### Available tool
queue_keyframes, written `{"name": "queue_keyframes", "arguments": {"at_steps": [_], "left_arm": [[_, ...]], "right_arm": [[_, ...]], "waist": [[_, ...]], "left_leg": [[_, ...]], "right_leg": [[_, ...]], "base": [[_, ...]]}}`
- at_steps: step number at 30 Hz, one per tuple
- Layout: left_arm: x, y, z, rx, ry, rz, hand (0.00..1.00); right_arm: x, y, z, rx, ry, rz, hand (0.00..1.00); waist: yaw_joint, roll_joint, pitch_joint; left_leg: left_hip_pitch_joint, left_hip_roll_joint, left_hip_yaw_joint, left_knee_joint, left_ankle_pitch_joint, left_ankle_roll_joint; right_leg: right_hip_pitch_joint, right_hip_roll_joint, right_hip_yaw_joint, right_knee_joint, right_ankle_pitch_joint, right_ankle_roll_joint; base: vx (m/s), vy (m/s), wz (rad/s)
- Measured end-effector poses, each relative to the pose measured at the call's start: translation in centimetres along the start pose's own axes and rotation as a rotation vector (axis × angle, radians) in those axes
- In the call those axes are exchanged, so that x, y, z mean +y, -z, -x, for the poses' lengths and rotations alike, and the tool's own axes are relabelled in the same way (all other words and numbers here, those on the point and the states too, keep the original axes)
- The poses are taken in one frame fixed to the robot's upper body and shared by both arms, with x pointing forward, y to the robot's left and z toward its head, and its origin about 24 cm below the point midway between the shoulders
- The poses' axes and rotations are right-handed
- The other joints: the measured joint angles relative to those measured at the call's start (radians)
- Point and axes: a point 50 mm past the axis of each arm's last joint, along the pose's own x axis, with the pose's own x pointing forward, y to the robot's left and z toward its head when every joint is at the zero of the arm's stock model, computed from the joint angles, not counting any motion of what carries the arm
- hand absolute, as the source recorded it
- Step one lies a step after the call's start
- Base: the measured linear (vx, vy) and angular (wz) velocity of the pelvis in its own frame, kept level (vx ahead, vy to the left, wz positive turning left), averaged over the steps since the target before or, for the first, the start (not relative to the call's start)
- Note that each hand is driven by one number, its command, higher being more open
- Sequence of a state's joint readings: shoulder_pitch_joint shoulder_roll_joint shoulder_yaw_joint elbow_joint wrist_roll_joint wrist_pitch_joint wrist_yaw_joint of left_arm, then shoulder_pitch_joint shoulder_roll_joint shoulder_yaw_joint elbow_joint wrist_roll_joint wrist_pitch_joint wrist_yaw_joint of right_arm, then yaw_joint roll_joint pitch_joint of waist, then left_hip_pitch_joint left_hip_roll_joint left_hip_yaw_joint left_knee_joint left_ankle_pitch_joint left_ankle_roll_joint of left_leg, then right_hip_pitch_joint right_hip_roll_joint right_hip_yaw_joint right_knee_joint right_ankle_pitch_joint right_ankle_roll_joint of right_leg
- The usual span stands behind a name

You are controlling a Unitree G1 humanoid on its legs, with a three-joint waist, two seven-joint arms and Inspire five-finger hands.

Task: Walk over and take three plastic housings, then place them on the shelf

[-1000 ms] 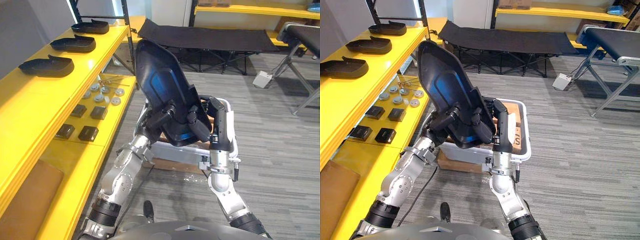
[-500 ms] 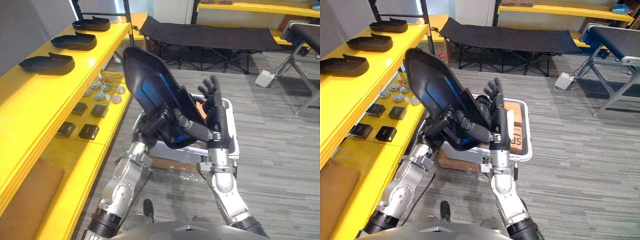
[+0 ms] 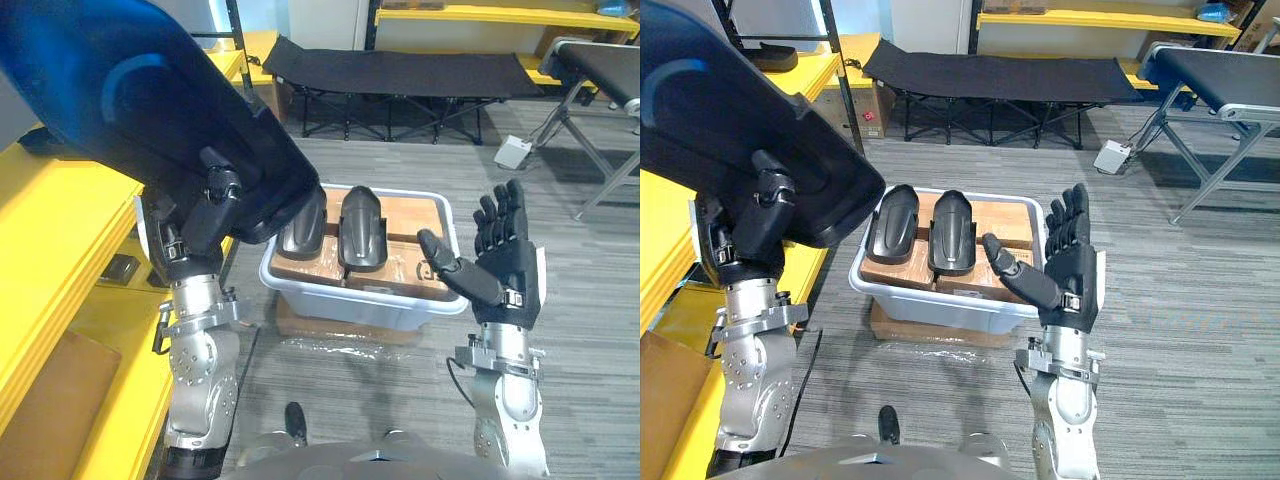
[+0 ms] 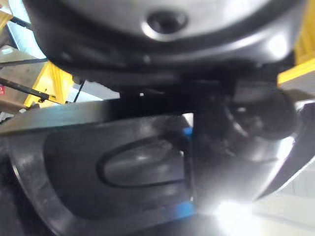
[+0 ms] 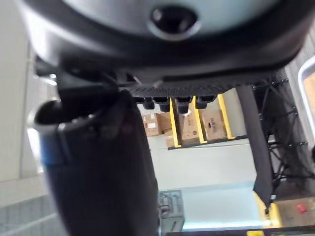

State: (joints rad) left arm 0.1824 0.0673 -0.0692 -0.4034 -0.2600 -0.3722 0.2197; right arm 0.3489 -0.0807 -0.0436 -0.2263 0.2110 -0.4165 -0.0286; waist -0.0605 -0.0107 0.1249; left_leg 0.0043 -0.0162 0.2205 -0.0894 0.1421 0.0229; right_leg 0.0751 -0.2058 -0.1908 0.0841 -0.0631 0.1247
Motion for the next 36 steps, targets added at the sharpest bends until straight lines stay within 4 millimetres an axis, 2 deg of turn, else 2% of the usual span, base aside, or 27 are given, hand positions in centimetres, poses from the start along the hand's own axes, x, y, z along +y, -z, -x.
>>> {"name": "queue_keyframes", "arguments": {"at_steps": [5, 8, 10, 12, 14, 16, 20, 22, 25, 27, 28, 29, 30, 33, 36], "left_arm": [[1.1, 0.9, 1.9, 0.098, 0.021, -0.038, 0.00], [2.1, 0.8, 2.4, 0.118, 0.036, -0.068, 0.00], [2.8, 0.7, 2.7, 0.139, 0.032, -0.083, 0.00], [3.5, 0.7, 3.1, 0.159, 0.016, -0.104, 0.00], [4.2, 0.7, 3.4, 0.192, 0.003, -0.111, 0.00], [4.9, 0.7, 3.9, 0.217, -0.040, -0.107, 0.00], [5.9, 0.5, 4.8, 0.255, -0.123, -0.071, 0.00], [6.0, 0.2, 4.9, 0.260, -0.130, -0.075, 0.00], [6.0, 0.1, 5.2, 0.270, -0.125, -0.064, 0.00], [5.8, 0.3, 5.2, 0.292, -0.096, -0.036, 0.00], [5.7, 0.4, 5.2, 0.302, -0.075, -0.018, 0.00], [5.5, 0.5, 5.2, 0.305, -0.044, -0.010, 0.00], [5.3, 0.5, 5.3, 0.308, -0.009, -0.005, 0.00], [5.2, 0.5, 5.3, 0.317, 0.016, -0.003, 0.00], [5.0, 0.6, 5.3, 0.322, 0.053, 0.001, 0.00]], "right_arm": [[-1.7, 1.2, 0.9, 0.099, 0.005, 0.033, 1.00], [-2.2, 3.0, 1.5, 0.228, -0.042, 0.020, 1.00], [-2.4, 4.4, 2.2, 0.311, -0.055, 0.014, 1.00], [-2.0, 4.8, 2.3, 0.332, -0.073, 0.011, 1.00], [-1.6, 4.9, 2.1, 0.330, -0.093, 0.013, 1.00], [-1.1, 4.7, 1.4, 0.311, -0.138, 0.045, 1.00], [-0.2, 4.1, -0.6, 0.248, -0.177, 0.073, 1.00], [0.0, 3.8, -1.4, 0.224, -0.179, 0.072, 1.00], [0.1, 3.4, -2.2, 0.208, -0.196, 0.086, 1.00], [-0.1, 3.2, -2.4, 0.204, -0.194, 0.096, 1.00], [-0.1, 3.1, -2.5, 0.208, -0.187, 0.098, 1.00], [-0.3, 3.1, -2.5, 0.208, -0.174, 0.100, 1.00], [-0.4, 3.1, -2.6, 0.213, -0.162, 0.104, 1.00], [-0.1, 3.2, -2.4, 0.228, -0.172, 0.098, 1.00], [0.1, 3.3, -2.3, 0.228, -0.186, 0.073, 1.00]], "waist": [[-0.013, -0.002, 0.001], [-0.014, -0.002, 0.001], [0.002, 0.001, 0.002], [0.014, 0.004, 0.001], [0.028, 0.004, 0.001], [0.033, 0.004, 0.001], [0.066, 0.005, 0.003], [0.083, 0.008, 0.006], [0.089, 0.021, 0.016], [0.087, 0.032, 0.025], [0.084, 0.027, 0.029], [0.085, 0.019, 0.043], [0.096, 0.045, 0.052], [0.111, 0.045, 0.045], [0.106, 0.039, 0.048]], "left_leg": [[0.000, 0.002, 0.012, 0.000, -0.003, -0.001], [0.001, 0.003, 0.013, 0.000, -0.005, -0.003], [0.000, 0.004, 0.006, 0.000, -0.006, -0.006], [-0.002, 0.002, -0.008, 0.000, -0.006, -0.006], [-0.004, 0.000, -0.028, 0.000, -0.006, -0.007], [-0.010, -0.004, -0.054, 0.000, -0.001, -0.006], [-0.023, -0.008, -0.124, 0.004, 0.015, -0.008], [-0.029, -0.008, -0.155, 0.005, 0.023, -0.011], [-0.048, -0.010, -0.188, 0.004, 0.024, -0.009], [-0.057, -0.008, -0.154, 0.002, 0.008, 0.003], [-0.063, -0.007, -0.124, 0.006, -0.014, 0.014], [-0.077, 0.002, -0.076, 0.041, -0.024, 0.039], [-0.089, 0.022, -0.053, 0.083, -0.011, 0.021], [-0.084, 0.010, -0.057, 0.055, 0.004, 0.015], [-0.086, -0.011, -0.068, 0.018, 0.030, 0.021]], "right_leg": [[-0.007, 0.000, 0.011, 0.000, 0.000, 0.000], [-0.006, 0.002, 0.011, -0.001, 0.000, 0.000], [-0.003, 0.002, 0.002, -0.002, -0.001, -0.001], [0.004, 0.003, -0.012, -0.005, -0.002, -0.003], [0.020, 0.003, -0.034, -0.016, -0.002, -0.003], [0.033, 0.003, -0.062, -0.021, -0.003, -0.004], [0.068, 0.011, -0.136, -0.023, -0.006, -0.009], [0.084, 0.017, -0.166, -0.022, -0.012, -0.013], [0.109, 0.025, -0.237, -0.016, -0.033, -0.016], [0.127, 0.030, -0.298, -0.019, -0.043, -0.011], [0.133, 0.023, -0.324, -0.034, -0.044, -0.014], [0.138, 0.010, -0.347, -0.034, -0.047, -0.013], [0.151, 0.022, -0.362, -0.012, -0.063, -0.005], [0.142, 0.008, -0.367, 0.022, -0.087, -0.001], [0.108, -0.011, -0.344, 0.085, -0.123, 0.007]], "base": [[0.02, -0.011, -0.07], [0.01, -0.005, -0.01], [0.03, -0.020, 0.07], [0.03, -0.017, 0.20], [0.04, -0.012, 0.33], [0.03, -0.010, 0.43], [0.03, -0.025, 0.48], [0.01, -0.035, 0.50], [-0.04, -0.043, 0.68], [-0.06, -0.020, 0.94], [-0.06, 0.024, 0.99], [-0.04, 0.002, 0.76], [-0.03, -0.014, 0.55], [0.02, -0.014, 0.23], [0.06, 0.012, 0.26]]}}
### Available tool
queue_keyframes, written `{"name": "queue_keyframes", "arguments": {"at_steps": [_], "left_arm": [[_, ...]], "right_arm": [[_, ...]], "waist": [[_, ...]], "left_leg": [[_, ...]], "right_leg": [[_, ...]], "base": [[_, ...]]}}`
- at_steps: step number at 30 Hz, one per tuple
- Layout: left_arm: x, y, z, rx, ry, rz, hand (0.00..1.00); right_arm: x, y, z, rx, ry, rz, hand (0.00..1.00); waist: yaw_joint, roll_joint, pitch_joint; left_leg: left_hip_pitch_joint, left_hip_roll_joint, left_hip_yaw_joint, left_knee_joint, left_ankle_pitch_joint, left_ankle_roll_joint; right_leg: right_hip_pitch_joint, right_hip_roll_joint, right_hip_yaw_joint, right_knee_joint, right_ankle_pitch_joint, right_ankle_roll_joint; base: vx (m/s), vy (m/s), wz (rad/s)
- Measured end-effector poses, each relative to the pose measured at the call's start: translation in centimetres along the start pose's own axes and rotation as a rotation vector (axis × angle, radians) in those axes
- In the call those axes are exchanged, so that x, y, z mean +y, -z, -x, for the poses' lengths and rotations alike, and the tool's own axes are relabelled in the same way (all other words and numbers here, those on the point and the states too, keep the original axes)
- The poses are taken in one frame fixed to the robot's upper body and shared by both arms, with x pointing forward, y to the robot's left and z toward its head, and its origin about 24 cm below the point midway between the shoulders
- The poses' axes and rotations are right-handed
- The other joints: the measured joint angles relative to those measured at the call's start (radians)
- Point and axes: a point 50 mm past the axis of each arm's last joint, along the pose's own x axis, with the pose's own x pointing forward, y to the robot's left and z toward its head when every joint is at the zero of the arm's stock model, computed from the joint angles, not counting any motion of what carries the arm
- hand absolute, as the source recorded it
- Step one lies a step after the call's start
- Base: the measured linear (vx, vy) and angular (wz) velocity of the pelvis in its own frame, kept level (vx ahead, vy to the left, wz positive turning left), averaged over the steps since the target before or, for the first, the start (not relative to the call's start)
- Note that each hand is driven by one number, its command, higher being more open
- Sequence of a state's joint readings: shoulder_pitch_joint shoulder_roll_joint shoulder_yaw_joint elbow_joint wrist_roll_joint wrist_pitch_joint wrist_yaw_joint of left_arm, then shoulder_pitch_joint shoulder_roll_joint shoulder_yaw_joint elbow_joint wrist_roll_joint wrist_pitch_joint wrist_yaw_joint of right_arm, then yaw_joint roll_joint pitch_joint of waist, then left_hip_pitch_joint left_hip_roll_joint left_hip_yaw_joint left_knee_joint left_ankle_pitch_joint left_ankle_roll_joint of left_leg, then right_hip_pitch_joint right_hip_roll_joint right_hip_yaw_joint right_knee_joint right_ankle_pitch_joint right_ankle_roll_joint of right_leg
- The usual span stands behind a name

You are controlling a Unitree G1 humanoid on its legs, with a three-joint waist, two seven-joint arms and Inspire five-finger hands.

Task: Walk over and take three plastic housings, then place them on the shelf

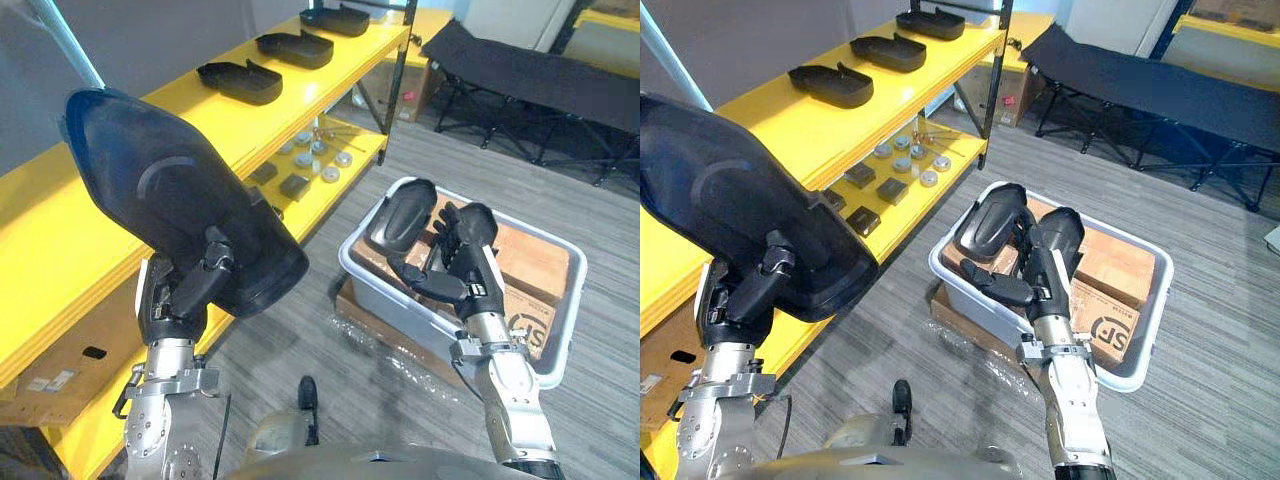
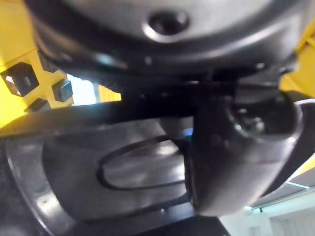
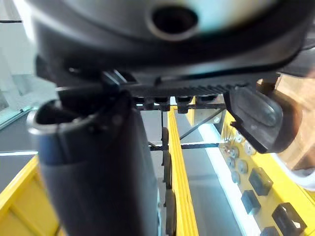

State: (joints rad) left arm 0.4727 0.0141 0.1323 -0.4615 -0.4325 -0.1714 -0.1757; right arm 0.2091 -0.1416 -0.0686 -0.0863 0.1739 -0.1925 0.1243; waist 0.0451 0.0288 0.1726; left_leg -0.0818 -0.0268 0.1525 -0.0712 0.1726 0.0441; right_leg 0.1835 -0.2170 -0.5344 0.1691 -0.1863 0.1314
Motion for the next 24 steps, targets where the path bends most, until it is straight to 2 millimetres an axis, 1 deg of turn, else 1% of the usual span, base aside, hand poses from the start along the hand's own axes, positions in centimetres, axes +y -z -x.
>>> {"name": "queue_keyframes", "arguments": {"at_steps": [1, 2, 3, 4, 5, 6, 7, 8, 9, 10, 11, 12, 13, 14, 15, 18, 20, 22, 23, 24], "left_arm": [[-0.3, 0.1, -0.2, 0.007, 0.039, 0.000, 0.00], [-1.0, 0.5, -0.8, 0.023, 0.108, 0.010, 0.00], [-1.3, 0.7, -1.1, 0.027, 0.150, 0.008, 0.00], [-1.6, 0.7, -1.7, 0.028, 0.216, -0.006, 0.00], [-1.8, 0.8, -2.1, 0.027, 0.256, -0.012, 0.00], [-1.9, 0.9, -2.3, 0.030, 0.265, -0.015, 0.00], [-1.8, 0.9, -2.5, 0.029, 0.267, -0.019, 0.00], [-1.7, 0.9, -2.5, 0.030, 0.265, -0.024, 0.00], [-1.4, 0.9, -2.5, 0.034, 0.248, -0.029, 0.00], [-1.4, 1.0, -2.4, 0.038, 0.235, -0.025, 0.00], [-1.4, 1.1, -2.3, 0.040, 0.229, -0.018, 0.00], [-1.6, 1.2, -2.3, 0.045, 0.228, -0.012, 0.00], [-1.8, 1.4, -2.2, 0.052, 0.228, -0.007, 0.00], [-1.8, 1.4, -2.2, 0.057, 0.224, -0.005, 0.00], [-1.7, 1.5, -2.0, 0.063, 0.212, -0.004, 0.00], [-1.5, 1.5, -2.0, 0.064, 0.182, -0.003, 0.00], [-1.3, 1.6, -1.9, 0.069, 0.162, -0.006, 0.00], [-1.1, 1.7, -1.6, 0.079, 0.147, -0.008, 0.00], [-0.9, 1.8, -1.3, 0.088, 0.135, -0.010, 0.00], [-0.8, 1.8, -1.2, 0.092, 0.128, -0.011, 0.00]], "right_arm": [[-0.1, 0.2, 0.6, 0.012, 0.011, -0.002, 1.00], [-0.7, 0.6, 1.5, 0.032, 0.049, 0.001, 1.00], [-1.0, 0.8, 1.9, 0.043, 0.072, 0.000, 1.00], [-1.3, 1.0, 2.4, 0.054, 0.100, -0.003, 1.00], [-1.5, 1.1, 2.7, 0.054, 0.111, -0.003, 1.00], [-1.5, 1.1, 2.8, 0.049, 0.113, -0.003, 1.00], [-1.4, 0.6, 2.9, 0.019, 0.106, 0.000, 1.00], [-1.3, 0.3, 2.8, -0.002, 0.099, 0.004, 1.00], [-1.1, -0.4, 2.7, -0.044, 0.088, 0.012, 1.00], [-1.1, -1.2, 2.6, -0.082, 0.075, 0.041, 1.00], [-1.2, -1.5, 2.4, -0.098, 0.064, 0.061, 1.00], [-1.5, -2.0, 2.1, -0.114, 0.048, 0.094, 1.00], [-1.8, -2.1, 2.1, -0.112, 0.043, 0.116, 1.00], [-1.9, -2.1, 2.1, -0.107, 0.044, 0.119, 1.00], [-1.9, -2.0, 2.1, -0.105, 0.047, 0.119, 1.00], [-2.1, -2.1, 2.2, -0.108, 0.058, 0.121, 1.00], [-2.1, -2.1, 2.2, -0.109, 0.066, 0.115, 1.00], [-1.9, -1.9, 2.3, -0.109, 0.081, 0.099, 1.00], [-1.6, -1.9, 2.3, -0.115, 0.086, 0.082, 1.00], [-1.4, -1.9, 2.3, -0.120, 0.088, 0.073, 1.00]], "waist": [[-0.027, -0.008, 0.004], [-0.059, -0.003, 0.005], [-0.067, -0.005, 0.007], [-0.079, -0.004, 0.011], [-0.084, -0.001, 0.020], [-0.088, 0.001, 0.021], [-0.090, -0.015, 0.021], [-0.088, -0.016, 0.027], [-0.080, -0.025, 0.031], [-0.078, -0.027, 0.038], [-0.079, -0.013, 0.042], [-0.079, 0.013, 0.057], [-0.080, 0.026, 0.070], [-0.080, 0.027, 0.071], [-0.080, 0.026, 0.072], [-0.079, 0.021, 0.075], [-0.080, 0.008, 0.083], [-0.080, -0.007, 0.099], [-0.077, -0.014, 0.104], [-0.077, -0.016, 0.106]], "left_leg": [[-0.003, -0.022, -0.050, -0.002, 0.002, 0.005], [0.000, -0.039, -0.095, 0.002, 0.000, 0.007], [0.003, -0.041, -0.111, 0.006, 0.000, 0.007], [0.008, -0.039, -0.147, 0.011, -0.001, 0.010], [0.022, -0.034, -0.179, 0.003, 0.001, 0.016], [0.025, -0.034, -0.191, -0.001, 0.002, 0.016], [0.027, -0.036, -0.194, -0.002, 0.003, 0.017], [0.026, -0.041, -0.191, 0.000, 0.003, 0.017], [0.018, -0.057, -0.183, 0.009, 0.003, 0.016], [0.006, -0.072, -0.182, 0.020, 0.002, 0.014], [-0.003, -0.068, -0.182, 0.026, 0.001, 0.013], [-0.019, -0.057, -0.181, 0.035, 0.000, 0.010], [-0.019, -0.046, -0.172, 0.033, 0.000, 0.004], [-0.020, -0.042, -0.166, 0.032, -0.002, 0.000], [-0.019, -0.032, -0.147, 0.032, -0.003, -0.005], [-0.021, -0.026, -0.140, 0.033, 0.003, -0.013], [-0.021, -0.027, -0.130, 0.042, 0.001, -0.016], [-0.020, -0.033, -0.128, 0.082, -0.023, -0.010], [-0.023, -0.035, -0.125, 0.115, -0.049, -0.013], [-0.027, -0.036, -0.124, 0.133, -0.066, -0.006]], "right_leg": [[-0.005, -0.010, 0.076, 0.059, -0.011, 0.007], [-0.027, -0.013, 0.172, 0.155, -0.011, 0.005], [-0.048, -0.012, 0.222, 0.220, -0.009, 0.001], [-0.102, -0.005, 0.305, 0.357, 0.005, -0.026], [-0.153, 0.014, 0.371, 0.452, -0.020, -0.069], [-0.161, 0.030, 0.391, 0.444, -0.053, -0.076], [-0.170, 0.047, 0.407, 0.386, -0.073, -0.085], [-0.176, 0.048, 0.406, 0.346, -0.072, -0.084], [-0.185, 0.051, 0.402, 0.266, -0.064, -0.080], [-0.172, 0.045, 0.399, 0.213, -0.086, -0.060], [-0.171, 0.050, 0.397, 0.191, -0.085, -0.047], [-0.172, 0.064, 0.388, 0.170, -0.073, -0.048], [-0.170, 0.063, 0.376, 0.160, -0.064, -0.051], [-0.171, 0.064, 0.371, 0.157, -0.063, -0.052], [-0.168, 0.066, 0.368, 0.155, -0.062, -0.053], [-0.165, 0.072, 0.367, 0.144, -0.057, -0.049], [-0.155, 0.069, 0.371, 0.142, -0.055, -0.047], [-0.130, 0.062, 0.369, 0.140, -0.054, -0.045], [-0.116, 0.059, 0.369, 0.136, -0.055, -0.044], [-0.108, 0.058, 0.367, 0.129, -0.055, -0.044]], "base": [[0.10, 0.041, 1.13], [0.12, 0.047, 1.38], [0.11, 0.027, 1.35], [0.09, -0.054, 0.97], [0.08, -0.086, 0.85], [0.06, -0.120, 0.63], [0.04, -0.087, 0.38], [0.02, -0.114, 0.20], [-0.01, -0.139, 0.07], [-0.01, -0.163, 0.05], [-0.01, -0.142, 0.13], [-0.01, -0.084, 0.14], [-0.03, -0.051, 0.16], [-0.02, -0.046, 0.09], [0.01, -0.063, 0.02], [0.06, -0.051, -0.03], [0.11, -0.026, -0.04], [0.10, -0.003, -0.02], [0.10, 0.009, -0.04], [0.05, 0.026, 0.03]]}}
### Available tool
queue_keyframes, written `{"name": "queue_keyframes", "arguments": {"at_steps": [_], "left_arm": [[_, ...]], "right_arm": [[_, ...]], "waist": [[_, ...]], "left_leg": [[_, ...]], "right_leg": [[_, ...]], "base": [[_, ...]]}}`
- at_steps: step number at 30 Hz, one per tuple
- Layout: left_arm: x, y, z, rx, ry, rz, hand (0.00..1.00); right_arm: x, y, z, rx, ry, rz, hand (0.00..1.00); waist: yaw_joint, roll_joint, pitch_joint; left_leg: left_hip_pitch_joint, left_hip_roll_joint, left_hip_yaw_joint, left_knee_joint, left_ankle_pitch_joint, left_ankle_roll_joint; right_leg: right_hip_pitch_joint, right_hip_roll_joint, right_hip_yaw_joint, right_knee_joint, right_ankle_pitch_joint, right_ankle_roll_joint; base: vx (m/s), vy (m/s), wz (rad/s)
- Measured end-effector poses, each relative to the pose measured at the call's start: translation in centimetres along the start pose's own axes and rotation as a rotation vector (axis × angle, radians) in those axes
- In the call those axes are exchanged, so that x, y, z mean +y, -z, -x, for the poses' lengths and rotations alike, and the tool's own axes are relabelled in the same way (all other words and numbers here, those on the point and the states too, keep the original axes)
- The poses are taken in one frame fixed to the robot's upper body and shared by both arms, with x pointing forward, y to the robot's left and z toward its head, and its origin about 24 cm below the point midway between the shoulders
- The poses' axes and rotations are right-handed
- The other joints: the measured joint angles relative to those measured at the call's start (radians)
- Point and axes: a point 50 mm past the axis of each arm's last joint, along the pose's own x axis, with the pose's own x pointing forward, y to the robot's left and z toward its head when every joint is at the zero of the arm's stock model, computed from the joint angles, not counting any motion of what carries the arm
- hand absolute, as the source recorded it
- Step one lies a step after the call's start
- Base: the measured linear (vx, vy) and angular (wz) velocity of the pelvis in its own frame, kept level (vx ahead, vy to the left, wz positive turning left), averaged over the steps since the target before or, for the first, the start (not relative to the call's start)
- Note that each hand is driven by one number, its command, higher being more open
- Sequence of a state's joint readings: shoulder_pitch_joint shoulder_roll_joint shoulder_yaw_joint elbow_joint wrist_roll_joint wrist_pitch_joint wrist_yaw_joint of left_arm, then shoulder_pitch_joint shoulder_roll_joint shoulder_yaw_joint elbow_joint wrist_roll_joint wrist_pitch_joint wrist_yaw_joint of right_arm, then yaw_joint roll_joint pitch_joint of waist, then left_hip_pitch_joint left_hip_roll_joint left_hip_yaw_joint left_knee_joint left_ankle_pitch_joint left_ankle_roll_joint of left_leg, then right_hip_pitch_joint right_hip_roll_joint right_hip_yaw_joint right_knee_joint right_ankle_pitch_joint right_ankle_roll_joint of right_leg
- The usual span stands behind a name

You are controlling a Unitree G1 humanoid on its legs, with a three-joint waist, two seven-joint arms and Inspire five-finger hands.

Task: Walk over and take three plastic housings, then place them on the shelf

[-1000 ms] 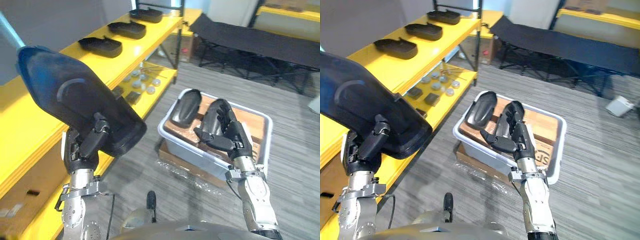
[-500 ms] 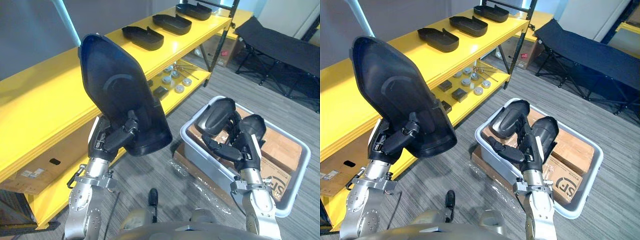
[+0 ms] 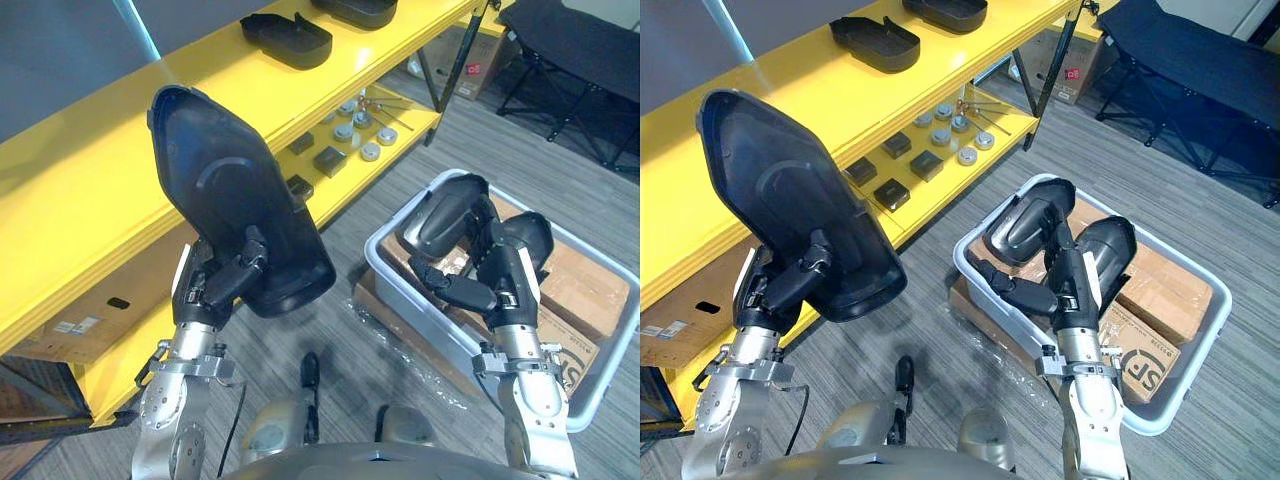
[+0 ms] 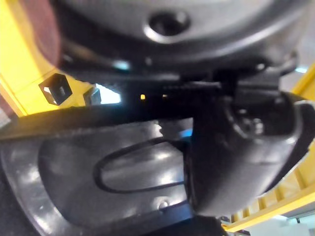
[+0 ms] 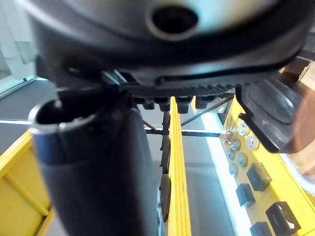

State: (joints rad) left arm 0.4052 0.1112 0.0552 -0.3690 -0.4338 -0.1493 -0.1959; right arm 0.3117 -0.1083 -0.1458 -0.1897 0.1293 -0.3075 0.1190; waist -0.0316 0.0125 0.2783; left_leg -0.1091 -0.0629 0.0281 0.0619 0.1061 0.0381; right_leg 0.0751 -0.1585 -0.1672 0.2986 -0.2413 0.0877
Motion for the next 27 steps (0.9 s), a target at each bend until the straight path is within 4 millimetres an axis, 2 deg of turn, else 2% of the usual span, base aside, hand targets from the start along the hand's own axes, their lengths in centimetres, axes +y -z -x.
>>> {"name": "queue_keyframes", "arguments": {"at_steps": [2, 3, 4, 5, 6, 7, 8, 9, 10, 11, 12, 13, 14, 16, 17, 19, 21, 22, 23, 24, 25, 26, 27], "left_arm": [[0.1, 0.0, 0.0, -0.008, -0.021, 0.008, 0.00], [0.1, -0.1, 0.0, -0.012, -0.025, 0.011, 0.00], [0.2, -0.1, -0.1, -0.020, -0.030, 0.013, 0.00], [0.3, -0.2, 0.0, -0.022, -0.034, 0.011, 0.00], [0.5, -0.3, 0.1, -0.023, -0.042, 0.002, 0.00], [0.9, -0.4, 0.1, -0.028, -0.055, -0.007, 0.00], [1.1, -0.5, 0.1, -0.037, -0.066, -0.008, 0.00], [1.2, -0.7, 0.0, -0.049, -0.075, -0.012, 0.00], [1.4, -1.0, 0.0, -0.054, -0.070, -0.025, 0.00], [1.5, -1.1, 0.0, -0.053, -0.070, -0.034, 0.00], [1.8, -1.1, 0.2, -0.053, -0.084, -0.036, 0.00], [2.0, -1.2, 0.3, -0.054, -0.096, -0.040, 0.00], [2.1, -1.2, 0.3, -0.055, -0.099, -0.042, 0.00], [1.8, -1.2, 0.2, -0.055, -0.090, -0.036, 0.00], [1.7, -1.1, 0.1, -0.055, -0.083, -0.032, 0.00], [1.0, -0.7, 0.2, -0.038, -0.061, -0.015, 0.00], [0.8, -0.4, 0.9, -0.014, -0.064, -0.011, 0.00], [0.8, -0.4, 1.2, -0.005, -0.068, -0.012, 0.00], [0.8, -0.4, 1.4, -0.004, -0.074, -0.014, 0.00], [0.9, -0.4, 1.4, -0.004, -0.079, -0.013, 0.00], [0.9, -0.2, 1.7, -0.003, -0.102, 0.000, 0.00], [1.0, -0.3, 1.7, -0.009, -0.120, 0.005, 0.00], [1.0, -0.3, 1.7, -0.012, -0.122, 0.006, 0.00]], "right_arm": [[0.4, -0.1, -0.1, -0.022, 0.004, -0.022, 1.00], [0.6, -0.1, -0.1, -0.026, 0.007, -0.029, 1.00], [0.8, -0.1, 0.0, -0.030, 0.022, -0.040, 1.00], [0.8, -0.1, 0.0, -0.031, 0.029, -0.042, 1.00], [0.9, -0.1, 0.0, -0.028, 0.037, -0.039, 1.00], [0.9, 0.1, 0.2, -0.018, 0.049, -0.041, 1.00], [1.0, 0.1, 0.2, -0.019, 0.044, -0.042, 1.00], [1.1, 0.2, 0.3, -0.014, 0.050, -0.045, 1.00], [1.2, 0.4, 0.3, -0.007, 0.063, -0.055, 1.00], [1.2, 0.5, 0.4, -0.001, 0.076, -0.063, 1.00], [1.3, 0.5, 0.4, -0.003, 0.085, -0.067, 1.00], [1.3, 0.4, 0.4, -0.016, 0.085, -0.066, 1.00], [1.2, 0.3, 0.4, -0.023, 0.086, -0.062, 1.00], [0.7, 0.1, 0.8, -0.041, 0.101, -0.032, 1.00], [0.4, 0.0, 1.0, -0.042, 0.110, -0.026, 1.00], [-0.2, -0.7, 1.9, -0.060, 0.129, -0.003, 1.00], [-0.2, -1.8, 2.0, -0.109, 0.107, 0.012, 1.00], [-0.2, -2.3, 1.8, -0.138, 0.088, 0.023, 1.00], [-0.2, -3.1, 1.4, -0.182, 0.058, 0.041, 1.00], [-0.2, -3.5, 1.1, -0.205, 0.042, 0.052, 1.00], [-0.3, -4.0, 0.4, -0.238, 0.012, 0.073, 1.00], [-0.4, -4.5, -0.3, -0.269, -0.007, 0.091, 1.00], [-0.4, -4.8, -0.7, -0.291, -0.010, 0.095, 1.00]], "waist": [[0.001, -0.003, 0.007], [0.000, -0.007, 0.009], [0.000, -0.013, 0.014], [0.003, -0.009, 0.013], [0.008, 0.003, 0.013], [0.010, 0.005, 0.006], [0.014, 0.004, 0.006], [0.010, 0.011, 0.002], [0.007, 0.005, 0.002], [0.005, 0.003, 0.001], [0.009, 0.002, 0.001], [0.014, 0.005, 0.001], [0.017, 0.008, 0.000], [0.020, 0.029, -0.010], [0.015, 0.032, -0.012], [-0.001, 0.021, -0.019], [0.004, -0.007, -0.054], [0.006, -0.015, -0.079], [0.013, -0.024, -0.098], [0.018, -0.026, -0.101], [0.032, -0.010, -0.114], [0.031, -0.003, -0.117], [0.032, -0.004, -0.117]], "left_leg": [[-0.037, -0.007, 0.010, 0.085, -0.058, 0.002], [-0.044, -0.008, 0.020, 0.116, -0.068, 0.007], [-0.095, 0.002, 0.042, 0.248, -0.130, 0.032], [-0.118, 0.011, 0.050, 0.337, -0.171, 0.035], [-0.134, 0.019, 0.064, 0.430, -0.261, 0.029], [-0.126, 0.013, 0.060, 0.442, -0.321, 0.032], [-0.125, 0.006, 0.057, 0.444, -0.327, 0.042], [-0.123, -0.003, 0.034, 0.433, -0.330, 0.052], [-0.108, -0.012, 0.019, 0.410, -0.324, 0.064], [-0.092, -0.017, 0.009, 0.391, -0.313, 0.063], [-0.060, -0.025, -0.004, 0.365, -0.307, 0.072], [-0.026, -0.034, -0.019, 0.339, -0.304, 0.074], [-0.010, -0.037, -0.027, 0.326, -0.304, 0.074], [0.048, -0.043, -0.080, 0.277, -0.301, 0.079], [0.062, -0.049, -0.102, 0.270, -0.300, 0.079], [0.124, -0.083, -0.151, 0.257, -0.299, 0.080], [0.171, -0.113, -0.161, 0.238, -0.301, 0.076], [0.174, -0.116, -0.162, 0.237, -0.310, 0.061], [0.188, -0.117, -0.161, 0.238, -0.324, 0.039], [0.194, -0.115, -0.161, 0.245, -0.334, 0.025], [0.192, -0.092, -0.158, 0.265, -0.351, -0.004], [0.180, -0.079, -0.154, 0.304, -0.364, -0.029], [0.159, -0.073, -0.146, 0.335, -0.377, -0.033]], "right_leg": [[0.015, -0.016, -0.023, -0.005, -0.021, 0.002], [0.014, -0.024, -0.028, -0.002, -0.033, -0.005], [0.018, -0.033, -0.046, 0.014, -0.051, -0.006], [0.020, -0.033, -0.049, 0.027, -0.062, -0.006], [0.043, -0.031, -0.060, 0.042, -0.086, -0.012], [0.052, -0.031, -0.056, 0.110, -0.104, -0.054], [0.008, -0.040, -0.039, 0.193, -0.088, -0.094], [-0.091, -0.047, -0.003, 0.367, -0.007, -0.137], [-0.152, -0.049, 0.026, 0.472, 0.063, -0.147], [-0.185, -0.047, 0.046, 0.507, 0.048, -0.130], [-0.199, -0.042, 0.056, 0.482, 0.020, -0.095], [-0.204, -0.025, 0.063, 0.415, 0.003, -0.075], [-0.208, -0.013, 0.066, 0.374, -0.002, -0.066], [-0.242, 0.060, 0.119, 0.230, 0.002, -0.055], [-0.248, 0.076, 0.137, 0.208, 0.006, -0.049], [-0.246, 0.087, 0.175, 0.195, 0.015, -0.035], [-0.246, 0.068, 0.169, 0.158, 0.032, -0.022], [-0.244, 0.067, 0.161, 0.116, 0.058, -0.021], [-0.223, 0.067, 0.140, 0.047, 0.149, -0.043], [-0.209, 0.070, 0.130, 0.020, 0.166, -0.041], [-0.169, 0.089, 0.111, -0.036, 0.182, -0.047], [-0.133, 0.096, 0.099, -0.094, 0.197, -0.057], [-0.116, 0.094, 0.091, -0.115, 0.199, -0.059]], "base": [[0.02, 0.058, 0.19], [-0.03, 0.090, 0.35], [-0.02, 0.079, 0.30], [0.03, 0.126, 0.30], [0.15, 0.150, 0.17], [0.23, 0.171, 0.12], [0.25, 0.202, 0.31], [0.22, 0.169, 0.43], [0.24, 0.172, 0.60], [0.28, 0.117, 0.48], [0.34, 0.125, 0.41], [0.29, 0.100, 0.30], [0.29, 0.091, 0.27], [0.28, 0.067, 0.55], [0.23, 0.025, 0.92], [0.27, -0.022, 1.11], [0.37, -0.069, 0.83], [0.40, -0.100, 0.68], [0.34, -0.093, 0.49], [0.33, -0.105, 0.27], [0.32, -0.096, 0.15], [0.30, -0.078, 0.20], [0.26, -0.041, 0.38]]}}
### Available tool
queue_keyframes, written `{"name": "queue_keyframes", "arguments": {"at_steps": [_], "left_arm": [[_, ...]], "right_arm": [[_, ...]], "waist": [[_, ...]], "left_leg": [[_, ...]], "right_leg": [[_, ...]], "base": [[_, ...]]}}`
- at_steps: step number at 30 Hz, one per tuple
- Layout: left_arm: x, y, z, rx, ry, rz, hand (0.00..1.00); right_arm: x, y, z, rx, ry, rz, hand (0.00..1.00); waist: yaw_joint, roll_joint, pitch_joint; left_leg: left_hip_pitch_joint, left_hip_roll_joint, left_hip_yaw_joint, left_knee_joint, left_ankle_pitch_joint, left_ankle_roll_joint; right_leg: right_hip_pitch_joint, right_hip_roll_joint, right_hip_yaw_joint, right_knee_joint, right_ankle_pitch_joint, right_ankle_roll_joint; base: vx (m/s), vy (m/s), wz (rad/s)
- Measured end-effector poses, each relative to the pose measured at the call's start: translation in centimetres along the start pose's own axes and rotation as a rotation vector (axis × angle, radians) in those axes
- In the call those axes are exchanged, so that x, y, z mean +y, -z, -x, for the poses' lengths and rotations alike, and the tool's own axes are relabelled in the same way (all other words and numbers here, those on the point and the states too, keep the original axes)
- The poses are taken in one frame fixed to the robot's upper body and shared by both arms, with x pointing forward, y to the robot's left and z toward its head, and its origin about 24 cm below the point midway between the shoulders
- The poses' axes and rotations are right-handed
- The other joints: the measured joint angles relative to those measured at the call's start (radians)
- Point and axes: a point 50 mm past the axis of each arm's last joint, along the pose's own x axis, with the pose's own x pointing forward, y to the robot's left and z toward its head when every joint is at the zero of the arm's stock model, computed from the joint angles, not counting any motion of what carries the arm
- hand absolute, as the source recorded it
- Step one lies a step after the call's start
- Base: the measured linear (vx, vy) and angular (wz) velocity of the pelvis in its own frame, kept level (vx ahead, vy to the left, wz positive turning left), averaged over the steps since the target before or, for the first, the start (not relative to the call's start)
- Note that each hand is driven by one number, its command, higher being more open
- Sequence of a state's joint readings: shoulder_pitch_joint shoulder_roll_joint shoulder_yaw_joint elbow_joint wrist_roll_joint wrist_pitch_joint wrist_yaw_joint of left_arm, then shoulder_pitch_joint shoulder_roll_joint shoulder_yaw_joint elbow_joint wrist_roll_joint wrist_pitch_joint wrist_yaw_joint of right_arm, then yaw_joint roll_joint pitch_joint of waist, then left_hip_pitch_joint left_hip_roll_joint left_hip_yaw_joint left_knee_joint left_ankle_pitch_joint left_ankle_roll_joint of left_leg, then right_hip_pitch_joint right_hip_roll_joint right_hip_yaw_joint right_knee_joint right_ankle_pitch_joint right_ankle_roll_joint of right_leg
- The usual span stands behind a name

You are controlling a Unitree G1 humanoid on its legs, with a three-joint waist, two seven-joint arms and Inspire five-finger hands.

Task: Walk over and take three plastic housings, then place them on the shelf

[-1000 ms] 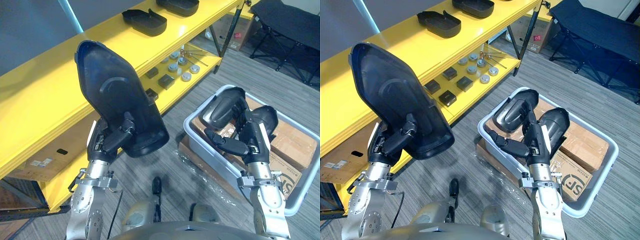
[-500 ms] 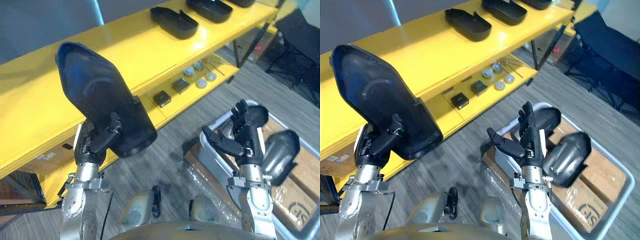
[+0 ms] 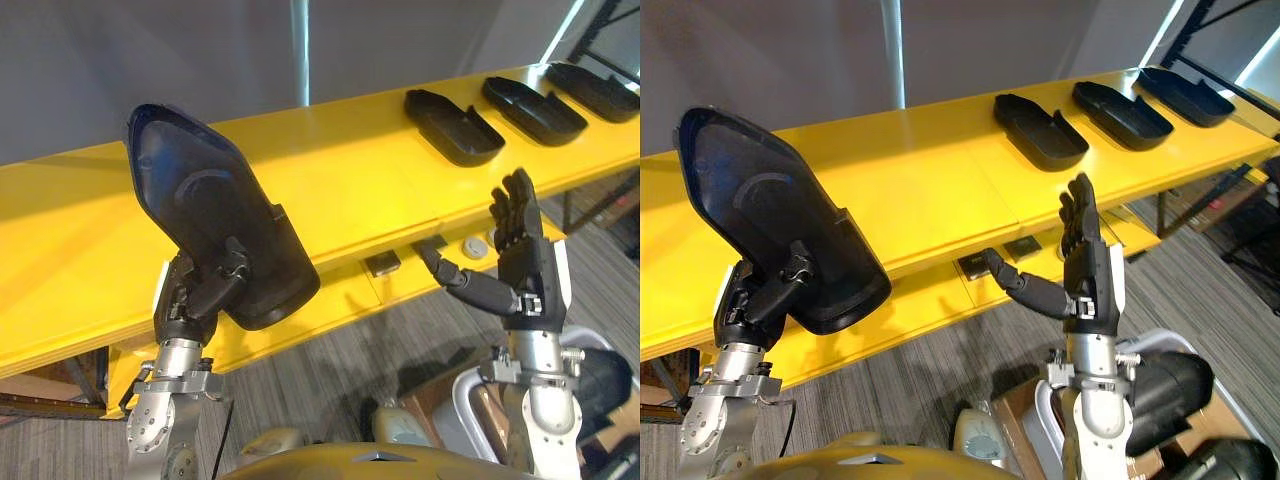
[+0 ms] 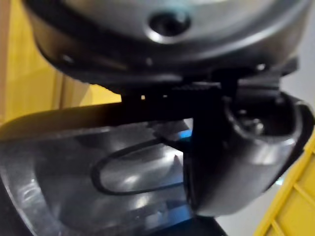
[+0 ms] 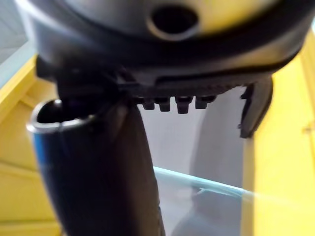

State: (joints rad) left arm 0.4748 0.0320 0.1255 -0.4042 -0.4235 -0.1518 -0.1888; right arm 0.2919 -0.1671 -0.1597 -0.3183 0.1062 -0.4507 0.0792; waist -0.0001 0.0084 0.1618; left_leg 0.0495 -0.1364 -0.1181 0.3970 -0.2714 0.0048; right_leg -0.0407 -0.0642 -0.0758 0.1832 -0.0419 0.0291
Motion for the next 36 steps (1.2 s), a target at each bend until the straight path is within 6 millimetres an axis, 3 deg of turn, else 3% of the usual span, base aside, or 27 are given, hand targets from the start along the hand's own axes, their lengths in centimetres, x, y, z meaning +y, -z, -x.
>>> {"name": "queue_keyframes", "arguments": {"at_steps": [1, 2, 3, 4, 6, 7, 8, 9, 10, 11, 12, 15, 19, 26, 30, 33, 36], "left_arm": [[0.0, -0.1, -0.1, -0.004, 0.006, -0.006, 0.00], [0.0, -0.2, -0.4, -0.015, 0.012, -0.006, 0.00], [0.0, -0.2, -0.4, -0.021, 0.008, -0.003, 0.00], [0.2, -0.1, -0.3, -0.016, -0.004, -0.001, 0.00], [0.5, -0.2, -0.1, -0.030, -0.029, -0.006, 0.00], [0.6, -0.5, -0.4, -0.052, -0.028, -0.015, 0.00], [0.6, -0.8, -0.8, -0.075, -0.023, -0.023, 0.00], [0.1, -1.6, -2.0, -0.141, 0.012, -0.042, 0.00], [-0.8, -2.4, -2.8, -0.197, 0.068, -0.042, 0.00], [-1.2, -2.8, -3.2, -0.229, 0.097, -0.042, 0.00], [-1.5, -3.2, -3.5, -0.259, 0.123, -0.046, 0.00], [-2.3, -3.6, -4.1, -0.271, 0.210, -0.071, 0.00], [-3.7, -2.7, -4.6, -0.189, 0.317, -0.083, 0.00], [-5.3, -2.4, -7.1, -0.084, 0.400, -0.103, 0.00], [-5.1, -0.9, -10.6, 0.004, 0.303, -0.096, 0.00], [-3.7, 1.1, -13.1, 0.126, 0.178, -0.064, 0.00], [-2.7, 1.4, -15.3, 0.158, 0.055, 0.002, 0.00]], "right_arm": [[-0.2, 0.1, -0.5, -0.023, 0.020, 0.000, 1.00], [-0.4, 0.3, -1.0, -0.033, 0.047, -0.018, 1.00], [-0.6, 0.9, -1.2, -0.023, 0.080, -0.038, 1.00], [-0.7, 1.2, -1.3, -0.011, 0.093, -0.048, 1.00], [-1.0, 1.3, -1.1, -0.004, 0.098, -0.036, 1.00], [-1.4, 1.2, -1.1, -0.005, 0.103, -0.020, 1.00], [-1.6, 1.1, -1.1, -0.009, 0.113, -0.011, 1.00], [-2.4, 1.0, -1.2, -0.021, 0.158, 0.008, 1.00], [-3.5, 0.6, -1.2, -0.036, 0.212, 0.051, 1.00], [-3.9, 0.5, -1.4, -0.050, 0.227, 0.064, 1.00], [-4.1, 0.3, -1.5, -0.059, 0.237, 0.069, 1.00], [-4.5, -1.0, -1.2, -0.105, 0.265, 0.083, 1.00], [-4.6, -1.9, -1.0, -0.136, 0.271, 0.098, 1.00], [-4.6, -1.1, 0.0, -0.057, 0.266, 0.094, 1.00], [-4.7, -1.0, 0.3, -0.034, 0.250, 0.105, 1.00], [-4.8, -1.0, 0.3, -0.033, 0.225, 0.111, 1.00], [-4.7, -1.0, 0.2, -0.030, 0.183, 0.119, 1.00]], "waist": [[0.000, -0.004, 0.002], [-0.003, -0.008, 0.004], [-0.001, -0.004, 0.008], [0.008, 0.000, 0.009], [-0.005, 0.015, 0.025], [-0.012, 0.028, 0.037], [-0.016, 0.017, 0.051], [-0.029, -0.017, 0.079], [-0.040, 0.032, 0.071], [-0.046, 0.035, 0.083], [-0.039, 0.023, 0.087], [-0.069, 0.013, 0.086], [-0.099, 0.011, 0.086], [-0.154, 0.016, 0.082], [-0.193, 0.031, 0.072], [-0.227, 0.033, 0.070], [-0.247, 0.032, 0.059]], "left_leg": [[-0.024, 0.042, 0.051, 0.017, -0.031, 0.018], [-0.032, 0.085, 0.067, -0.011, -0.047, 0.003], [-0.006, 0.142, 0.102, -0.124, -0.012, -0.014], [0.020, 0.139, 0.114, -0.136, 0.014, -0.005], [0.022, 0.125, 0.116, -0.065, 0.009, -0.012], [0.004, 0.113, 0.141, 0.021, 0.003, -0.035], [-0.035, 0.100, 0.157, 0.102, 0.015, -0.059], [-0.124, 0.086, 0.197, 0.180, -0.005, 0.012], [-0.124, 0.168, 0.199, -0.043, 0.078, -0.012], [-0.120, 0.178, 0.213, -0.064, 0.116, -0.026], [-0.098, 0.153, 0.231, -0.083, 0.127, -0.021], [-0.092, 0.129, 0.252, -0.124, 0.137, -0.005], [-0.090, 0.135, 0.283, -0.132, 0.131, -0.006], [-0.065, 0.168, 0.359, -0.145, 0.126, -0.012], [-0.042, 0.175, 0.408, -0.169, 0.128, -0.013], [-0.022, 0.177, 0.437, -0.197, 0.133, -0.016], [-0.004, 0.179, 0.461, -0.230, 0.152, -0.022]], "right_leg": [[0.012, 0.001, -0.011, -0.014, 0.001, -0.001], [0.013, 0.002, -0.017, -0.014, 0.001, -0.001], [0.018, 0.008, -0.026, -0.013, 0.000, -0.001], [0.029, 0.006, -0.030, -0.013, 0.002, 0.000], [0.072, -0.001, -0.043, -0.019, -0.006, 0.003], [0.109, -0.029, -0.058, -0.027, -0.005, 0.003], [0.124, -0.060, -0.062, -0.029, -0.009, 0.007], [0.138, -0.123, -0.060, -0.030, -0.023, 0.030], [0.116, -0.109, -0.083, -0.013, -0.031, 0.051], [0.119, -0.113, -0.076, -0.001, -0.051, 0.080], [0.117, -0.144, -0.053, 0.006, -0.056, 0.094], [0.112, -0.168, -0.046, -0.016, -0.047, 0.108], [0.101, -0.163, -0.014, -0.034, -0.037, 0.114], [0.086, -0.133, 0.060, -0.069, -0.001, 0.104], [0.075, -0.125, 0.112, -0.082, 0.015, 0.104], [0.068, -0.119, 0.143, -0.082, 0.018, 0.105], [0.053, -0.108, 0.168, -0.082, 0.023, 0.104]], "base": [[0.18, -0.060, 0.42], [0.16, -0.083, 0.38], [0.11, -0.055, 0.14], [0.09, 0.008, 0.06], [0.07, 0.049, 0.15], [0.05, 0.096, 0.26], [0.03, 0.190, 0.48], [-0.01, 0.171, 0.56], [-0.03, 0.137, 0.52], [-0.03, 0.113, -0.02], [0.02, 0.161, -0.20], [0.00, 0.116, -0.17], [-0.03, 0.035, -0.25], [-0.01, -0.001, -0.35], [-0.03, 0.013, -0.36], [-0.04, 0.001, -0.31], [-0.01, -0.020, -0.24]]}}
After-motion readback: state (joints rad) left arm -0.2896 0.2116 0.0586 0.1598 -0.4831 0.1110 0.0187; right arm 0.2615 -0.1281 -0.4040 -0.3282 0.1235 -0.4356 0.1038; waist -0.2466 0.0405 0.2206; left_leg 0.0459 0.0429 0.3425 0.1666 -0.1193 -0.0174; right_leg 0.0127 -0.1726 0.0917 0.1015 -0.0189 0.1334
